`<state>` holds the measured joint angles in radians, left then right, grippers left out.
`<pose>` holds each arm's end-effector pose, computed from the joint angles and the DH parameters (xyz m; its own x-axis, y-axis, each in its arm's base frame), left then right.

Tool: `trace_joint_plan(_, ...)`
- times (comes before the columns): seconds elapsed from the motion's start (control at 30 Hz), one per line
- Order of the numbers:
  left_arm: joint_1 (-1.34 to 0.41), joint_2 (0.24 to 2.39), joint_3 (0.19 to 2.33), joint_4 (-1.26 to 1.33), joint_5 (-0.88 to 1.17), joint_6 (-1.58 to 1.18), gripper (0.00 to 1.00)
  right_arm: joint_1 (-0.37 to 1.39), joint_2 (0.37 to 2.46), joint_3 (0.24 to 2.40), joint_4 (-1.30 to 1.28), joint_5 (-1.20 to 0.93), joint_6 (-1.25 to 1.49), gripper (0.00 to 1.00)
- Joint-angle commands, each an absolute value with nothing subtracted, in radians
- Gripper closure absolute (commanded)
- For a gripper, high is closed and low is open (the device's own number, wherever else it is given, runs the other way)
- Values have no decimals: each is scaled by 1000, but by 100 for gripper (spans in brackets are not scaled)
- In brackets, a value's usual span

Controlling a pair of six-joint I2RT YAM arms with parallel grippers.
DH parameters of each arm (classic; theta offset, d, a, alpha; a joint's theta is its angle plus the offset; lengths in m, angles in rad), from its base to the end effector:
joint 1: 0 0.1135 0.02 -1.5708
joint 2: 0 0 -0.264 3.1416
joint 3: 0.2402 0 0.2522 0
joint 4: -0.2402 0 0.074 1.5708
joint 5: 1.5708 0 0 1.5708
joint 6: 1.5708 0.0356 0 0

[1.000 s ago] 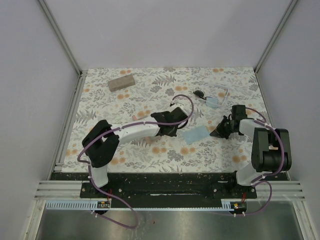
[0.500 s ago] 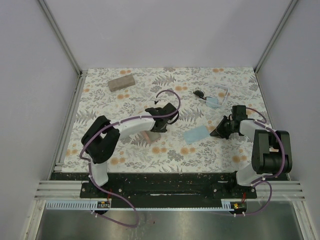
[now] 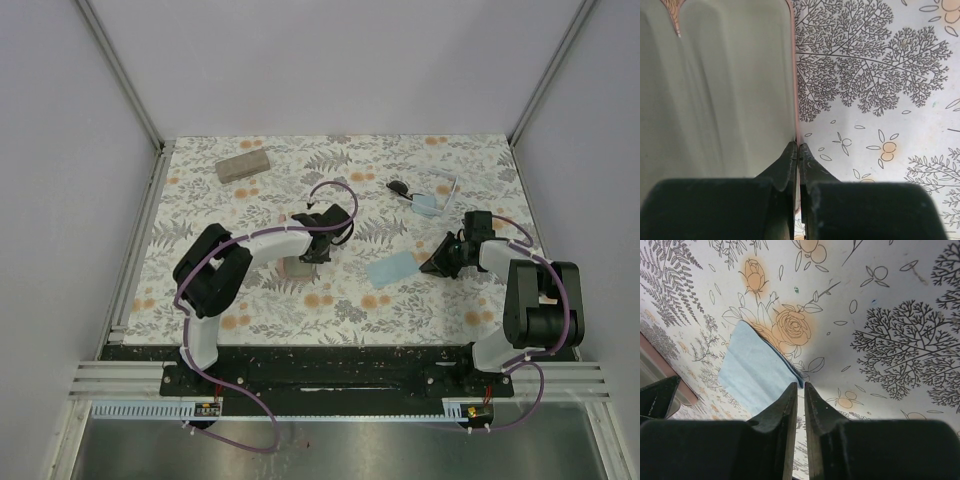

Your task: Organize the sunglasses

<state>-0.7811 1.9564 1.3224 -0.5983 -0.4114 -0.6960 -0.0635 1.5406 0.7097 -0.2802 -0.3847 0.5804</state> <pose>0.2853 -0.2628 0.1608 -0.8673 0.0324 -0.4967 -0.0066 0.9970 0.0766 0.2693 -0.0037 0.1410 -0.8068 0.5606 -0.1866 0.4007 0.7512 0.5245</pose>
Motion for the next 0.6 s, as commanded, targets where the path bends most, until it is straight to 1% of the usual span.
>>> trace_joint_plan(0.0,-813,1991,1344,-546,-367,-603,100,-55,1505,701,-253,-391,569,81)
trace_joint_plan(0.1,-860,1983,1336,-555,-426,-583,100,-55,1508,703,-249,-396,571,81)
trace_joint_plan(0.23,-888,1974,1322,-531,-384,-566,100,-55,1505,701,-242,-399,572,79)
trace_joint_plan(0.33,-914,1970,1327,-503,-380,-540,100,-55,1499,696,-241,-394,574,73)
trace_joint_plan(0.37,-920,1971,1330,-502,-379,-537,100,-55,1493,695,-242,-396,574,73)
trace_joint_plan(0.5,-919,1968,1350,-515,-393,-541,96,-55,1486,686,-241,-393,574,72)
trace_joint_plan(0.57,-925,1957,1367,-529,-397,-537,92,-55,1491,686,-242,-396,572,70)
